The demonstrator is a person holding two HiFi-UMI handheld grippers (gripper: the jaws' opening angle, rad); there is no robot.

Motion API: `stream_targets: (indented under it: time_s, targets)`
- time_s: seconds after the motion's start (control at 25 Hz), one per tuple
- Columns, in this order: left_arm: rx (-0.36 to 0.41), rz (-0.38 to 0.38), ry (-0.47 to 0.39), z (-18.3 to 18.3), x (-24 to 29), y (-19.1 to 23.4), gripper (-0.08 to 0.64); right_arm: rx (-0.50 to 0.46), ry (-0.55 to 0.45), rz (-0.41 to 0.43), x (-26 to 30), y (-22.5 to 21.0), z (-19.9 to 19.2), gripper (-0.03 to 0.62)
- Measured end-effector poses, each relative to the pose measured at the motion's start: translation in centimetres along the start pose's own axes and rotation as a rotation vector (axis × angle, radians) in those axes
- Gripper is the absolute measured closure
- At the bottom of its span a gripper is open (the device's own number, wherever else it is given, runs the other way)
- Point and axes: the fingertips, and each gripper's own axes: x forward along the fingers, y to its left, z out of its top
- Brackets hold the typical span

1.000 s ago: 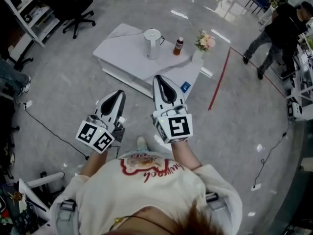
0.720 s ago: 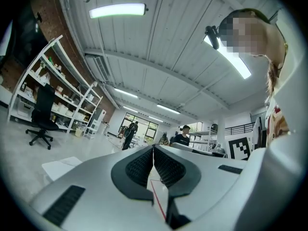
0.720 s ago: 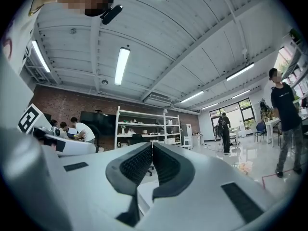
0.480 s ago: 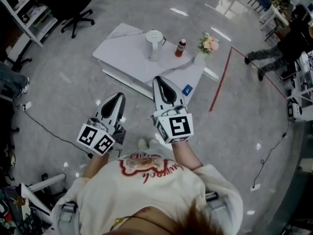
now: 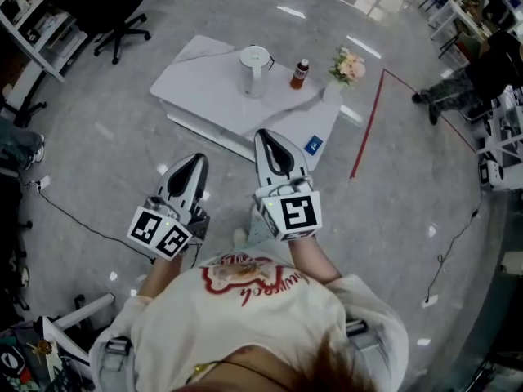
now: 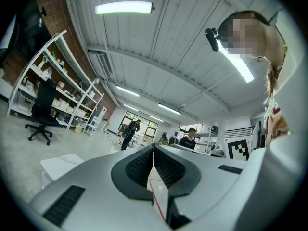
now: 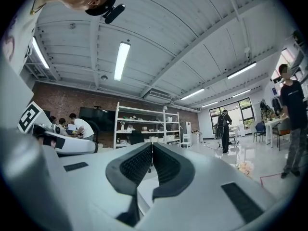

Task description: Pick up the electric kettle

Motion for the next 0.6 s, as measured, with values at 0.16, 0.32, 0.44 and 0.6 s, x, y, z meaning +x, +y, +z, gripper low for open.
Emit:
stream_targets:
  time_s: [0.16,0.32,0.44,0.6]
  targets:
    - [-0.005,0.004,-0.004,0.2,1.1,1.2,0.546,-0.005,0.006,-0.003,1.3,-0.9,-0.2,0.577]
    - [-0.007,0.015,-0.010,0.2,2.5,2.5,0.546,-0.009,0.002,0.002,3.1,-1.8,-0.5,0.577]
    - [-0.004,0.020,-0.011,0.6,4.1,4.0,0.546,-0.009,-0.008,0.006,5.2,-2.8,-0.2,0.577]
    - [0.007,0.018,-0.020,1.5,8.0,6.2,0.546,-0.005,-0.021,0.011,8.6,-5.3,-0.3,0.577]
